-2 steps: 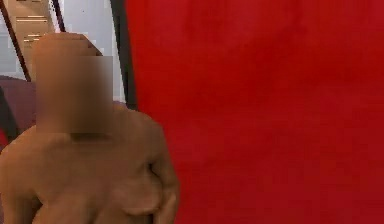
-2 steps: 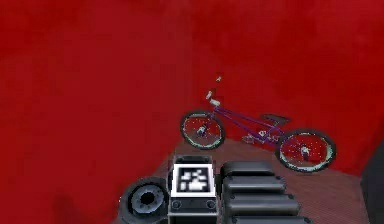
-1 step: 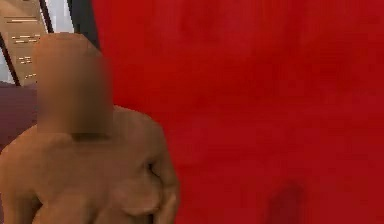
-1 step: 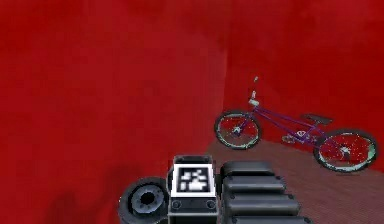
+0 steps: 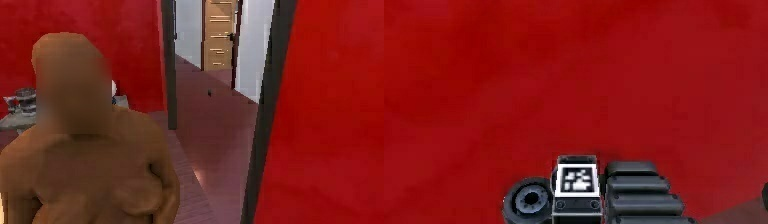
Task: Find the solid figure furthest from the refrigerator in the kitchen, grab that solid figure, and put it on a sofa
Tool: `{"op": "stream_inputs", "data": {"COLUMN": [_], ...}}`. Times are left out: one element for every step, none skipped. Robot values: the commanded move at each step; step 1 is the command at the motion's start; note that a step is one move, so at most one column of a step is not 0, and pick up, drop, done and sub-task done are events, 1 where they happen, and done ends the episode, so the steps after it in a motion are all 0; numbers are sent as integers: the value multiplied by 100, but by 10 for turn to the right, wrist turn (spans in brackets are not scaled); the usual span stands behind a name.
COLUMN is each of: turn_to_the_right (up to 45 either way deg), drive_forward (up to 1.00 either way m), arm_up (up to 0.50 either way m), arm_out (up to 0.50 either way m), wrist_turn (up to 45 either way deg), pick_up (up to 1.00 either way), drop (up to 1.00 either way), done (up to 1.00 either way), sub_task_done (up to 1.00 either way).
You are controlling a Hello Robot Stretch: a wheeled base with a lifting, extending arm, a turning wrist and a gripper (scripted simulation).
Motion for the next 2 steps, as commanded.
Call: {"op": "stream_inputs", "data": {"turn_to_the_right": [-150, 0], "drive_forward": [0, 75], "arm_up": [0, 0], "arm_out": [0, 0], "wrist_turn": [0, 0], "pick_up": [0, 0], "drop": [0, 0], "done": [0, 0], "sub_task_done": [0, 0]}}
